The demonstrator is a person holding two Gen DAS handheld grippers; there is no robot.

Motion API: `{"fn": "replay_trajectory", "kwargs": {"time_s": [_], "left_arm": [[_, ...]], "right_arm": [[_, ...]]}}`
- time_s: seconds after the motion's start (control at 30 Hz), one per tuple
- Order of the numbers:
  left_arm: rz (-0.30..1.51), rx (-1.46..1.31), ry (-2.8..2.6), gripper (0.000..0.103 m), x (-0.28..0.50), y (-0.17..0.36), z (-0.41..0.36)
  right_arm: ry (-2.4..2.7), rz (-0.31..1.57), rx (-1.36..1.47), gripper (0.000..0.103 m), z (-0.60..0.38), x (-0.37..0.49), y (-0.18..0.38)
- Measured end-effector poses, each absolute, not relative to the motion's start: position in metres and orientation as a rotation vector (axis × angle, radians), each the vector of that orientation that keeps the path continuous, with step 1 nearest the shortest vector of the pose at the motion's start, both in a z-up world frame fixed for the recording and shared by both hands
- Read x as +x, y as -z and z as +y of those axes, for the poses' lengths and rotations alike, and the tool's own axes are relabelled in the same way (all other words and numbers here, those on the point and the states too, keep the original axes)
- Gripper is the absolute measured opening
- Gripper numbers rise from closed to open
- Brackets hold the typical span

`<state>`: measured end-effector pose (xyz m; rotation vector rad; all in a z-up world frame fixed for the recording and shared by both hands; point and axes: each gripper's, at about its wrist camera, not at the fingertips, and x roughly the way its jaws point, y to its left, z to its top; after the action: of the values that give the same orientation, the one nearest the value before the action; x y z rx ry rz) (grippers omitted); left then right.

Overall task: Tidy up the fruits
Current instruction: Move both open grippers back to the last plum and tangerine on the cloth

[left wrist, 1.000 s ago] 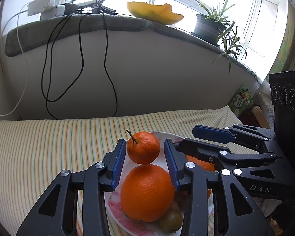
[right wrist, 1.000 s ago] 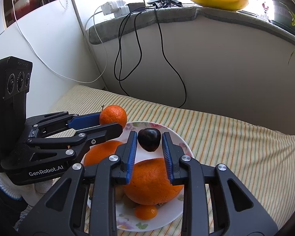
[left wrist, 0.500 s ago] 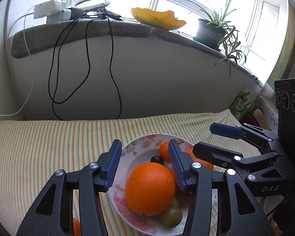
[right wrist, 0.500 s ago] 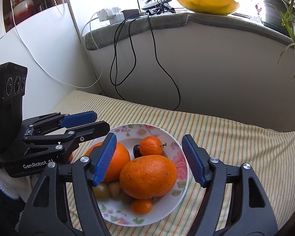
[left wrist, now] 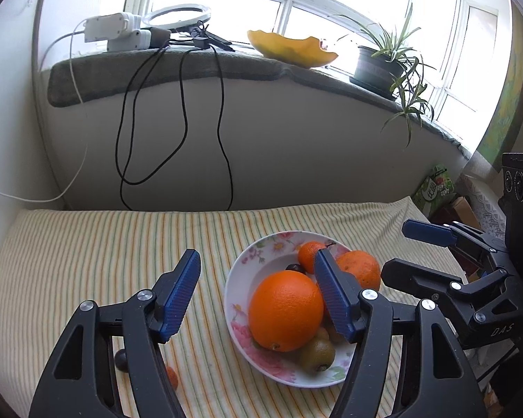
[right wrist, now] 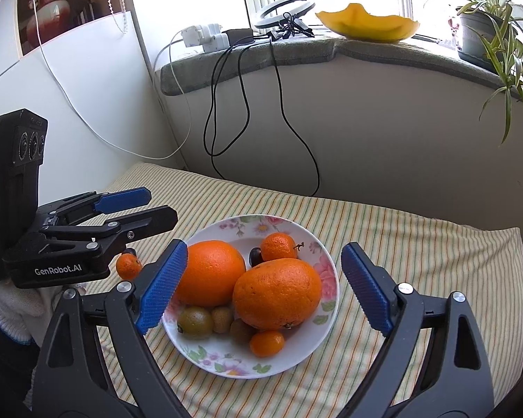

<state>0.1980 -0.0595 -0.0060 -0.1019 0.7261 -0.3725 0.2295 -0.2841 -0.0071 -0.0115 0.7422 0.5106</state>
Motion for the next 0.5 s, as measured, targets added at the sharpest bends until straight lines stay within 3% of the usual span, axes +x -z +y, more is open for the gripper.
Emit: {"fn": "replay_trajectory", "kwargs": {"time_s": [0.5], "left_arm": [[0.715,-0.149,0.271,0.067,0.170,0.008,0.010]], "right_arm": [[-0.647,0.705,-0.034,0.092,-0.239,0.191,-0.003]]}}
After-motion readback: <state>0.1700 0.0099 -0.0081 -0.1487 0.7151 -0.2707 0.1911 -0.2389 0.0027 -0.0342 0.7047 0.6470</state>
